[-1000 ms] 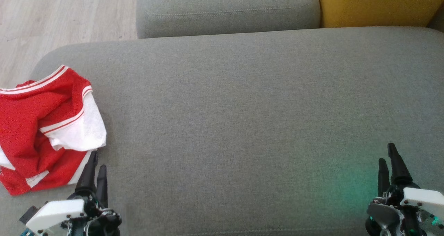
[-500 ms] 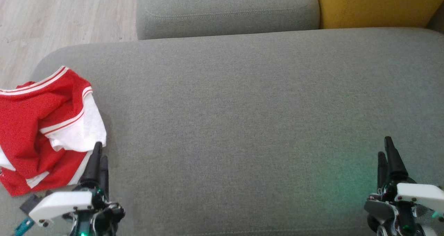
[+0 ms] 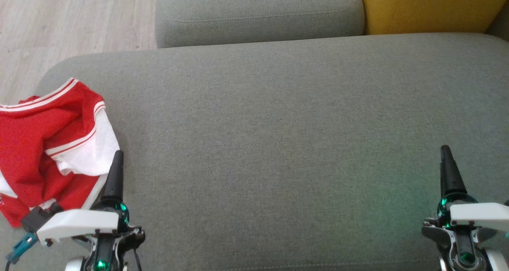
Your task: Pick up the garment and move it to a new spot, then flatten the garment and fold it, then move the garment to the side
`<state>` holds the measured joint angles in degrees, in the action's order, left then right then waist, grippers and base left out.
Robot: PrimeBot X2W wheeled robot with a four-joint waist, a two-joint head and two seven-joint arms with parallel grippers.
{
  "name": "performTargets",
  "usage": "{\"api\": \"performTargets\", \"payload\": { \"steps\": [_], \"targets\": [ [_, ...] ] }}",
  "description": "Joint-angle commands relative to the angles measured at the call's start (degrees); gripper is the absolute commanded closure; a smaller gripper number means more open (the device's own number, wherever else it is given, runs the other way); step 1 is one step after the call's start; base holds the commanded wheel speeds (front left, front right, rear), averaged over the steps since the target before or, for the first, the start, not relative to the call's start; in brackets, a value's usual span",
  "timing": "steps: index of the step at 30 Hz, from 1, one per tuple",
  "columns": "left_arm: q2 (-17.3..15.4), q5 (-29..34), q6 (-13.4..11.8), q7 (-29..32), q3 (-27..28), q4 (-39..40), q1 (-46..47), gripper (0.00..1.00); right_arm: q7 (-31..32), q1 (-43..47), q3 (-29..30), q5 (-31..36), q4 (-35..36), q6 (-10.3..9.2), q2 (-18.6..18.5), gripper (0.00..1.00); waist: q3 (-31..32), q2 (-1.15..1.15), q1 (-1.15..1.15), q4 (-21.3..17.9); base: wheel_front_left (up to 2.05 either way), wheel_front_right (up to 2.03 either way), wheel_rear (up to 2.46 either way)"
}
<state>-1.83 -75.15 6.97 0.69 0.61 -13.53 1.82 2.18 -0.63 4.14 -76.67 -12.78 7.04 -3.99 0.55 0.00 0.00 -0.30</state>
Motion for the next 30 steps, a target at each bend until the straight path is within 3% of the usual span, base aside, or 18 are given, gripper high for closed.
{"api": "performTargets", "payload": {
  "steps": [1,30],
  "targets": [
    [-0.69,1.97,0.19,-0.49,0.08,2.53,3.41,0.0,-0.24,-2.3,-0.51,1.89,2.79,0.16,-1.29,0.0,0.03,0.0,0.0,-0.03,0.0,0.0,0.0],
    [-1.36,26.63,-0.32,-5.35,-3.38,4.33,4.29,0.0,-0.27,-0.96,-3.91,26.83,8.86,0.26,-2.93,0.0,0.41,0.0,0.0,-0.63,0.0,0.0,0.0]
  ]
}}
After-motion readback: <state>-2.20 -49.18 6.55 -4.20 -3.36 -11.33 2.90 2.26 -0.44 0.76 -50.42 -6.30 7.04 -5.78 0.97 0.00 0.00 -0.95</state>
